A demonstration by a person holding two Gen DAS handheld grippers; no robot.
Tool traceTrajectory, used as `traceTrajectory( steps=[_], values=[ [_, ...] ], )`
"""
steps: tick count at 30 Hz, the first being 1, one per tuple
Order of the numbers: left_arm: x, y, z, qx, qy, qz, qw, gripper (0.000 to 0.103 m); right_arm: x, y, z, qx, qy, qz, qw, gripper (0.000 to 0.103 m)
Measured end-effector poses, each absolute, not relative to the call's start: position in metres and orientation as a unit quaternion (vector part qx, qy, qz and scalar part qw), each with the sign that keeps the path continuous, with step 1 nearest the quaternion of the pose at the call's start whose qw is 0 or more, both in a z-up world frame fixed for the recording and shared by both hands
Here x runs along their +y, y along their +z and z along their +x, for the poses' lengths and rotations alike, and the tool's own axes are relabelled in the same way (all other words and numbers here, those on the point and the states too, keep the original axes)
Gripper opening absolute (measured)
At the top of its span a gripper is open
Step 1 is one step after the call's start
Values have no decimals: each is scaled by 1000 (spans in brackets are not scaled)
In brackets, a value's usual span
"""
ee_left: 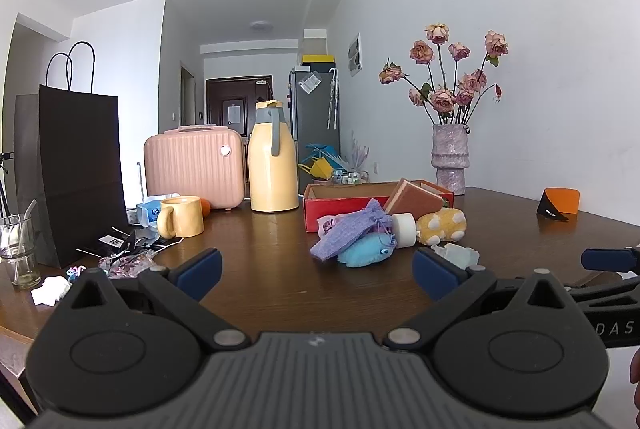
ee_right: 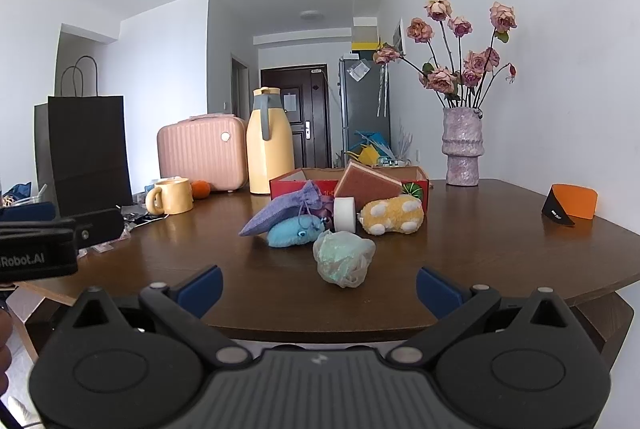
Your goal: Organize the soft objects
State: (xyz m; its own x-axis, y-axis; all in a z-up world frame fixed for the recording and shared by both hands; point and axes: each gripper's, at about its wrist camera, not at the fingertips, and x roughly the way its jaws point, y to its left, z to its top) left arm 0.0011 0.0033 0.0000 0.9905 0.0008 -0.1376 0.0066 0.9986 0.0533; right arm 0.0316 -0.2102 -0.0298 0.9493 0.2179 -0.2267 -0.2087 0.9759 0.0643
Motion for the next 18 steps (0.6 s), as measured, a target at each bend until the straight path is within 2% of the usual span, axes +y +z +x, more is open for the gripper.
traceTrajectory(
  steps=[18],
  values=[
    [3, -1, 3, 71, -1, 26, 997, 103, -210, -31, 33, 117, 105, 22, 987, 103]
  ],
)
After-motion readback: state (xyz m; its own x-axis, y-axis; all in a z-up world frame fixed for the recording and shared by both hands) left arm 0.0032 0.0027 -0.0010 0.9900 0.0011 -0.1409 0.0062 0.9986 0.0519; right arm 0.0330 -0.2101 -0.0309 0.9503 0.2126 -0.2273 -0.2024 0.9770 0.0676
